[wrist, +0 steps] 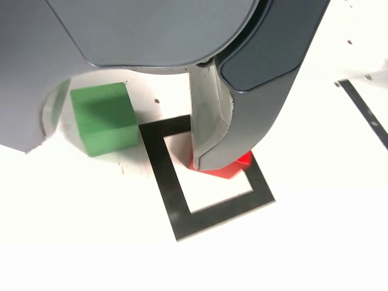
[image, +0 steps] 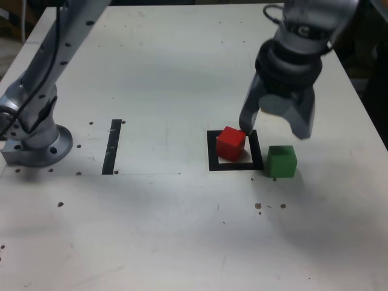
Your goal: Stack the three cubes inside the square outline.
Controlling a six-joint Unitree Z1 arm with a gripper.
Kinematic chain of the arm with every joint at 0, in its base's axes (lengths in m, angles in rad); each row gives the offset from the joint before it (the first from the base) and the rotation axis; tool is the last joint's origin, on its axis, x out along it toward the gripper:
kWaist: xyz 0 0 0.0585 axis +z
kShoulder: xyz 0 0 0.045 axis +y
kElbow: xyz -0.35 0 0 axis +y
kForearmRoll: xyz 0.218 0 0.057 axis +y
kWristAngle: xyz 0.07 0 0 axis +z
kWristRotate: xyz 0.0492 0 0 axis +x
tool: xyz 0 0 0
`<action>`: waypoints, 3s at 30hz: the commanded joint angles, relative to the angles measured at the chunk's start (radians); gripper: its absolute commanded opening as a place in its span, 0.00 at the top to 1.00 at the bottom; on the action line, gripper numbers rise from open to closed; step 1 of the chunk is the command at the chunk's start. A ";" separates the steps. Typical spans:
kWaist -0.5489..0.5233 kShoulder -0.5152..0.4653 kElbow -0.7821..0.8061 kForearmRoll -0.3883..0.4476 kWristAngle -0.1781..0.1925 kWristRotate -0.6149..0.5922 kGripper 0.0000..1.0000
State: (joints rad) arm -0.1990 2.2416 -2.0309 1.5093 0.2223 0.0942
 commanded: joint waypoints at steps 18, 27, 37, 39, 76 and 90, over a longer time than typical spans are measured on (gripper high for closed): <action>0.261 -0.092 -0.036 0.043 0.067 0.329 0.01; 0.312 -0.003 -0.052 -0.005 0.026 0.369 0.06; 0.354 0.140 -0.059 -0.068 -0.040 0.387 0.10; 0.354 0.148 -0.058 -0.073 -0.052 0.389 0.13; 0.362 0.125 -0.082 -0.093 -0.076 0.380 0.84; 0.155 -0.142 0.070 -0.007 -0.066 0.230 0.87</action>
State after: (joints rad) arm -0.0216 2.1173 -1.9757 1.4973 0.1600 0.3391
